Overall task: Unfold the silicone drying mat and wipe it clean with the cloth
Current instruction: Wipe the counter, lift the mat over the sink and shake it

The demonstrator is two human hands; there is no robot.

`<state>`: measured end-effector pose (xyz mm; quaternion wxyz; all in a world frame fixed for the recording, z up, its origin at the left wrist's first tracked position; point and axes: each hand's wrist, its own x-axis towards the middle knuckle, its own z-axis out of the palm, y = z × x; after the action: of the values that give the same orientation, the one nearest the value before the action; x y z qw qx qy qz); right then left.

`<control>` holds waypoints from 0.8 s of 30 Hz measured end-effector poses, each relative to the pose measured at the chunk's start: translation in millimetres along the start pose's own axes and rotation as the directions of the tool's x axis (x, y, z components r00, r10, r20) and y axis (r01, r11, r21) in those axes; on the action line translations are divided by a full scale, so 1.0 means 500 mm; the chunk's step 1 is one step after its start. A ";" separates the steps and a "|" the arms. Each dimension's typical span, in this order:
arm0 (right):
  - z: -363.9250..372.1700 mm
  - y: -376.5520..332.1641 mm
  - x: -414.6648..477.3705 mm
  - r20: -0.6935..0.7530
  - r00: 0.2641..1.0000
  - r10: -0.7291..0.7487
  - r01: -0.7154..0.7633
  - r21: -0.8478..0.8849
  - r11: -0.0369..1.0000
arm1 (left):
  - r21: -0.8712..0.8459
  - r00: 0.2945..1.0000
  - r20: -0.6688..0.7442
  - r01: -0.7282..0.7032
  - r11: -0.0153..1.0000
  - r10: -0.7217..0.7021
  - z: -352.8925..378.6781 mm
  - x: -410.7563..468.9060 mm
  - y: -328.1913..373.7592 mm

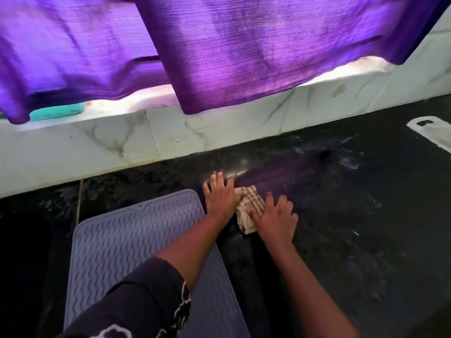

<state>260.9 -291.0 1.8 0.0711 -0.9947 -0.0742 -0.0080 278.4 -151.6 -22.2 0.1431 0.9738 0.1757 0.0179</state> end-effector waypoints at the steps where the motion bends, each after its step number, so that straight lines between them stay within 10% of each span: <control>1: 0.001 -0.001 0.002 -0.009 0.999 -0.040 0.040 -0.021 0.999 | -0.023 1.000 0.002 -0.010 1.000 0.010 0.000 -0.001 -0.002; 10: 0.039 -0.086 0.007 -0.065 0.920 -0.386 0.392 0.142 0.909 | -0.226 0.951 -0.211 0.178 0.958 -0.227 -0.101 -0.132 -0.219; 17: 0.029 -0.307 0.046 0.215 0.661 -0.719 0.690 0.203 0.695 | 0.032 0.894 0.082 0.440 0.897 -0.441 -0.172 -0.198 -0.465; 24: 0.015 -0.384 0.083 0.413 0.654 -0.633 0.727 -0.112 0.678 | 0.212 0.928 0.133 0.315 0.925 -0.347 -0.224 -0.204 -0.518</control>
<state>273.7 -96.2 22.6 -0.0861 -0.8776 -0.4539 0.1281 85.6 75.9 12.8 0.0661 0.9370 0.3264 -0.1053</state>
